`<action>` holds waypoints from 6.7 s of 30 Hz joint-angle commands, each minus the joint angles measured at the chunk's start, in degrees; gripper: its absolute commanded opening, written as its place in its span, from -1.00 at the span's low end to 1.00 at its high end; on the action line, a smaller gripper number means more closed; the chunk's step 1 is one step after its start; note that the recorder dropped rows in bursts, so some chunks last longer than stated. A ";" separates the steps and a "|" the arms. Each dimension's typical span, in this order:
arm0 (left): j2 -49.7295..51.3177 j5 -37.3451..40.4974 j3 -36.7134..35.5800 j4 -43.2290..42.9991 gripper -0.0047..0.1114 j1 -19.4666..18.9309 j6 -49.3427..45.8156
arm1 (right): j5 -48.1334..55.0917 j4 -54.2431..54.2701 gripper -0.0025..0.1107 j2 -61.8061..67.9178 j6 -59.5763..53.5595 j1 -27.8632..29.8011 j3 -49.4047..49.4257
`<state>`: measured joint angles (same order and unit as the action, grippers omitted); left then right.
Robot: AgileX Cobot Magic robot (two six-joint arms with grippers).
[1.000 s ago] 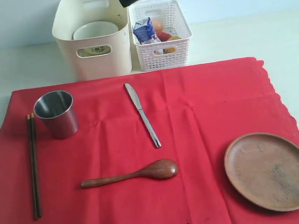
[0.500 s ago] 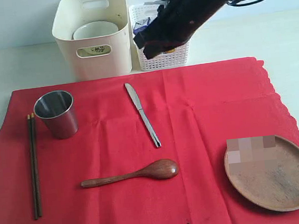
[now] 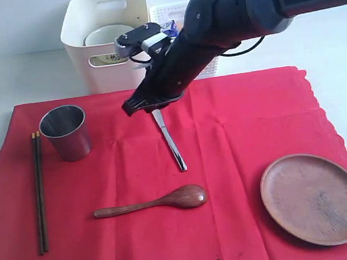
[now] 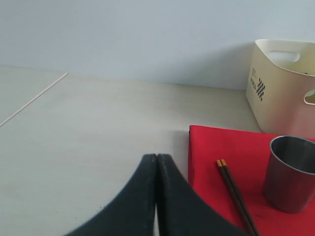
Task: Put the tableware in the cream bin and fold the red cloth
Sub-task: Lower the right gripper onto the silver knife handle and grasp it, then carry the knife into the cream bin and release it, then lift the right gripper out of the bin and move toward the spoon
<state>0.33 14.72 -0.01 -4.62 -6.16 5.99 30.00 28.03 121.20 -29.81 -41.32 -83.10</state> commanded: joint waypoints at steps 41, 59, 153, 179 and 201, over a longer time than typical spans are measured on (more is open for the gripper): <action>-0.11 -0.08 0.01 0.40 -0.90 0.42 0.04 | 3.27 -26.73 -0.84 6.35 17.16 -3.66 -1.98; -0.11 -0.08 0.01 0.40 -0.90 0.42 0.04 | 7.63 -26.73 -0.96 -1.63 17.16 -3.66 -1.98; -0.11 -0.08 0.01 0.40 -0.90 0.42 0.04 | 5.79 -9.19 -0.40 -3.20 -12.58 -3.54 -16.17; -0.11 -0.08 0.01 0.40 -0.90 0.42 0.04 | -7.99 -8.44 -0.58 -25.52 -20.05 -3.64 10.59; -0.11 -0.08 0.01 0.40 -0.90 0.42 0.04 | 8.60 -7.28 -0.58 -29.70 -23.08 -8.33 14.56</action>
<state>0.33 14.83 -0.01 -4.62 -6.16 5.99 35.54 20.58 91.23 -52.59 -47.54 -67.74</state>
